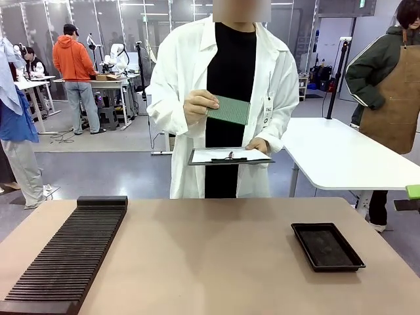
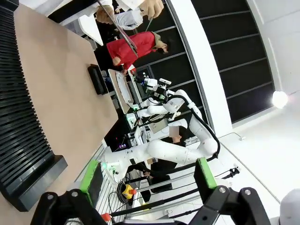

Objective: Inspect the PCB.
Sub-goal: Pick up the Blank PCB that the human is holding.

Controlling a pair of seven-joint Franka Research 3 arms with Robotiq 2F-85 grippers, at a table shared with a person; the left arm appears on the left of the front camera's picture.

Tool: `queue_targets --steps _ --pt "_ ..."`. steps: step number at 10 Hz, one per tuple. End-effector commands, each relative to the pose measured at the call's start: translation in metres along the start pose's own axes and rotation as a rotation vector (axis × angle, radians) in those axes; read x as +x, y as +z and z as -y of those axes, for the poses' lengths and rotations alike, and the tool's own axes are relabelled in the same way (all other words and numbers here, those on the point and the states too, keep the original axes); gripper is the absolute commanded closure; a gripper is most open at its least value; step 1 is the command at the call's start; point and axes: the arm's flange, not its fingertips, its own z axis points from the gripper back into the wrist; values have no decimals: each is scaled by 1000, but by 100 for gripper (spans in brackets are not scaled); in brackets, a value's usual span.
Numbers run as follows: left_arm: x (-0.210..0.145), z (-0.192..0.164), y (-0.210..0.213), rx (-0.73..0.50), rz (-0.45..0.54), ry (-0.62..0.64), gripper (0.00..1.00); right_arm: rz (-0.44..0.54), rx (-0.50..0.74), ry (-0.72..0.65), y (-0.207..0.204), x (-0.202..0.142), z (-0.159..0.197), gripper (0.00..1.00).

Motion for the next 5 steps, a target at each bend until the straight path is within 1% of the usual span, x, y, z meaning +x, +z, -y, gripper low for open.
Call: queue_targets --steps 1,3,4,5 --pt "3 6 -1 14 -6 16 0 11 7 19 1 1 0 0" --pt "3 6 -1 14 -6 16 0 11 7 19 1 1 0 0" --pt "0 0 0 0 0 0 0 11 7 19 1 1 0 0" --pt "13 30 1 8 -37 -60 0 11 7 19 1 1 0 0"
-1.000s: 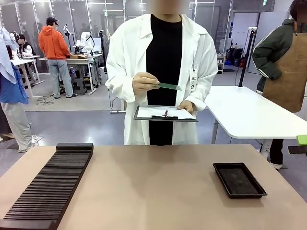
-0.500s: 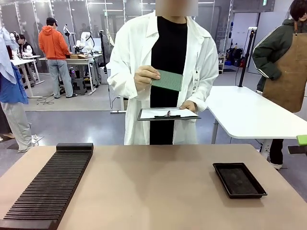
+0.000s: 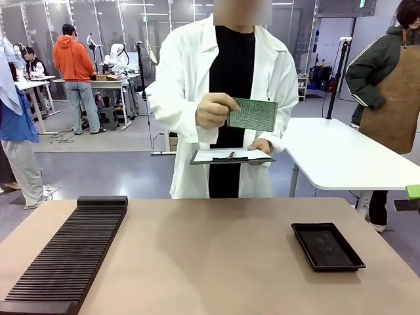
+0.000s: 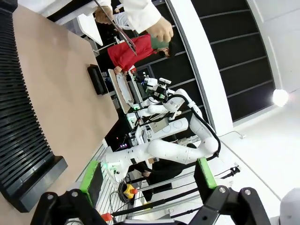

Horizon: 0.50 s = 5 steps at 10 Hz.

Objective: Inspect the PCB.
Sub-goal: Pick up the Blank PCB that the human is holding.

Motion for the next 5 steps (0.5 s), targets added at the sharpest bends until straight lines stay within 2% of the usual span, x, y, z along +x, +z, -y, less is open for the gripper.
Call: queue_targets --steps 1,2,3,5 --pt "26 41 -1 30 -45 -40 0 11 7 19 1 1 0 0" --pt "37 50 -3 49 -63 20 0 11 7 19 1 1 0 0" --pt "48 60 -12 111 -132 63 0 11 7 19 1 1 0 0" --pt "70 73 -30 144 -182 58 0 11 7 19 1 1 0 0"
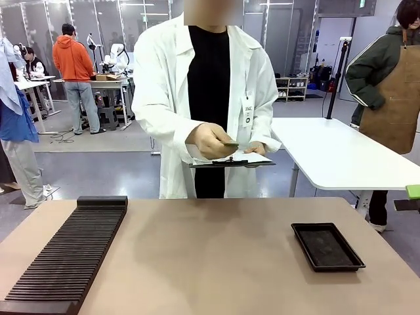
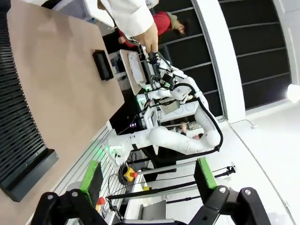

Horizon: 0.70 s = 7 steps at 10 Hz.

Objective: Inspect the PCB.
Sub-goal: Pick up the Blank PCB that the human is holding.

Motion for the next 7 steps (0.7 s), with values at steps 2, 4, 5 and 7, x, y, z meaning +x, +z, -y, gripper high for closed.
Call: queue_targets --steps 2,4,5,7 --pt "23 13 -20 144 -44 -31 0 11 6 19 1 1 0 0" --pt "27 20 -24 188 -43 -68 0 11 6 19 1 1 0 0" --pt "27 11 -21 96 -37 -43 0 11 6 19 1 1 0 0" --pt "27 11 -21 96 -37 -43 0 11 6 19 1 1 0 0"
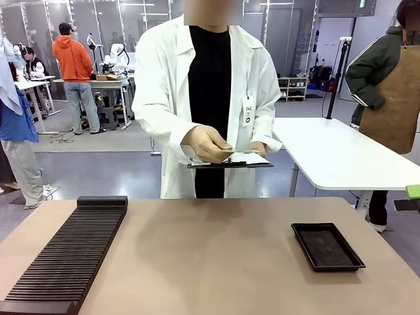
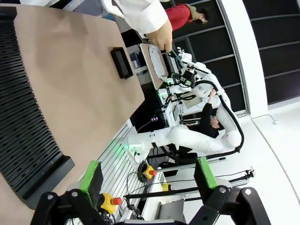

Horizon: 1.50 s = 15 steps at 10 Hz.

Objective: Inspect the PCB.
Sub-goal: Pick up the Blank PCB that the human is holding.

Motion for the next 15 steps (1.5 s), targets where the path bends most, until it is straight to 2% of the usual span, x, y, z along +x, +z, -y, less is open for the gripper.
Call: queue_targets --steps 1,4,5,6,9,12,15 --pt "-1 0 1 -21 -6 5 0 12 6 19 1 1 0 0" --pt "-1 0 1 -21 -6 5 0 0 0 0 0 0 0 0" --pt "-1 0 1 -21 -6 5 0 88 -39 -151 -15 21 -8 0" --pt "-1 0 1 -21 -6 5 0 123 58 -244 -31 39 -16 0" --pt "-1 0 1 -21 -6 5 0 158 90 -440 -71 85 -27 0" --pt "-1 0 1 -21 -6 5 0 139 166 -637 -116 122 -36 0" --pt "-1 0 1 -21 -6 5 0 34 147 -711 -167 137 -35 0"
